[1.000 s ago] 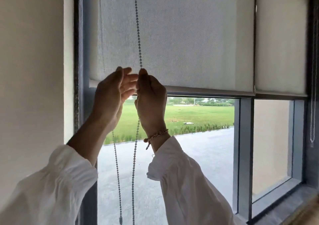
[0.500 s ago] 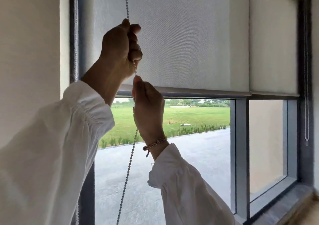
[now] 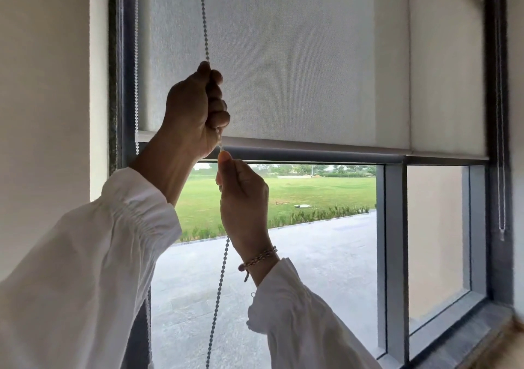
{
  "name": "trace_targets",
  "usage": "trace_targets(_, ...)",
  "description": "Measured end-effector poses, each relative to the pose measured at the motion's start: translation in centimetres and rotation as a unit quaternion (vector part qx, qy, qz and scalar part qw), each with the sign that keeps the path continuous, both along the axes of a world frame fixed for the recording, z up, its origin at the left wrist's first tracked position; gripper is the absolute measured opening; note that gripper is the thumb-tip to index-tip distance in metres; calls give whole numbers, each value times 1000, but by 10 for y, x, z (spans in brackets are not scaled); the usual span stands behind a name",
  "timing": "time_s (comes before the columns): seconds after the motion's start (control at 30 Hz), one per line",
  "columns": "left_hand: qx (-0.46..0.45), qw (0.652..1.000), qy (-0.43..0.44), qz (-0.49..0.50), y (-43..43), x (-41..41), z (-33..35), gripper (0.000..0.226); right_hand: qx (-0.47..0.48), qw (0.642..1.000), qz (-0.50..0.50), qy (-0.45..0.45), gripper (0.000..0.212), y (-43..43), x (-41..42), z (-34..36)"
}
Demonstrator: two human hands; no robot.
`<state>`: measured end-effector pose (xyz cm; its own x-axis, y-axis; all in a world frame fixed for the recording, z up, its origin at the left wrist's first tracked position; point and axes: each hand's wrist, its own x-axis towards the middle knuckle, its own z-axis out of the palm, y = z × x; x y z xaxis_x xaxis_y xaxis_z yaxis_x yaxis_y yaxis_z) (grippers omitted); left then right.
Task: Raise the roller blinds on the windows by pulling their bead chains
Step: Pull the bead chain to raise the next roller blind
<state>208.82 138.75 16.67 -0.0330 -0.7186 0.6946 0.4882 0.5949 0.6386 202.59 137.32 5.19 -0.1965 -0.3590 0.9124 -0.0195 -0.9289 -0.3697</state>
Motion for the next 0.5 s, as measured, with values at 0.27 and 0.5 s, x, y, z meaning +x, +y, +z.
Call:
trace_targets(0.27,-51,992,-46,102,-5,-3,-9,33,24,999,26,-11,45,-4,-4,0)
trace_targets(0.5,-66,985,-46,151,-2,-11,-14,31,25,999,24,-24,43,-3,-8,2)
